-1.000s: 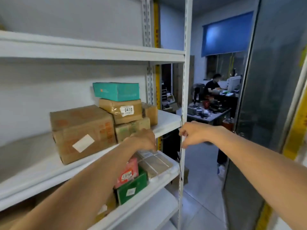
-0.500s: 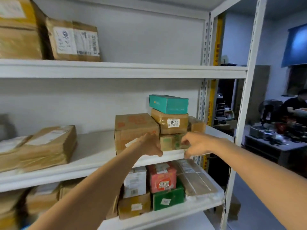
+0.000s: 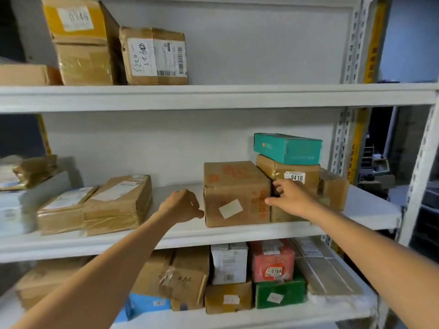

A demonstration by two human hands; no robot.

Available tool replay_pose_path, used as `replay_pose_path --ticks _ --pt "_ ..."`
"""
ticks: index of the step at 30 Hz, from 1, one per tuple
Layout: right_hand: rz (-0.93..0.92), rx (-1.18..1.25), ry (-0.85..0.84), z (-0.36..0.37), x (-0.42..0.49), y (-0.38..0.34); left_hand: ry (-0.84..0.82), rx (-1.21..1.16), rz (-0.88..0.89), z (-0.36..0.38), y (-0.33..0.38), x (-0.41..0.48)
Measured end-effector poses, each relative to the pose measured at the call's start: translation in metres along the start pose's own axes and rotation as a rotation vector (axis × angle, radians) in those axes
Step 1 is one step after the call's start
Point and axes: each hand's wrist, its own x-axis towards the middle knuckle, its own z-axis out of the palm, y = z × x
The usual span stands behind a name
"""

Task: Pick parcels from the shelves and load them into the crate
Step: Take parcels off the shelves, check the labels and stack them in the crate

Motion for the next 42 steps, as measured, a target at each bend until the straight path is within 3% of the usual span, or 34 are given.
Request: replay_pose_path --ticks 4,8,17,27,34,37,40,42 --pt "0.037 0.031 0.122 0.018 0.018 -0.014 0.026 -0.236 -0.009 -0.007 -0.013 0.021" --pt "0.144 0.006 0.201 0.034 0.031 -0.024 -0.039 -0.583 0.126 -0.001 -0.008 0.033" --pt "0.259 0.015 0.14 0.028 0.029 -0.042 -0.135 -0.971 0.13 0.017 -0.022 0.031" --pt "0.106 0.189 0.136 0.052 0.018 -0.078 0.087 -1.008 -0.066 -0.013 -0.065 -0.002" --pt "0.208 0.344 0.056 0.054 0.026 -0.087 0.145 -0.857 -0.157 -0.027 -0.059 0.002" --pt "0.284 0.444 -0.096 0.068 0.028 -0.095 0.085 -0.887 -0.258 -0.029 -0.054 0.009" --pt "0.283 0.516 -0.093 0.076 0.029 -0.098 -0.054 -1.111 -0.243 -0.033 -0.051 0.008" --pt "0.29 0.601 -0.123 0.071 0.025 -0.096 -0.078 -1.124 -0.198 -0.037 -0.053 0.005"
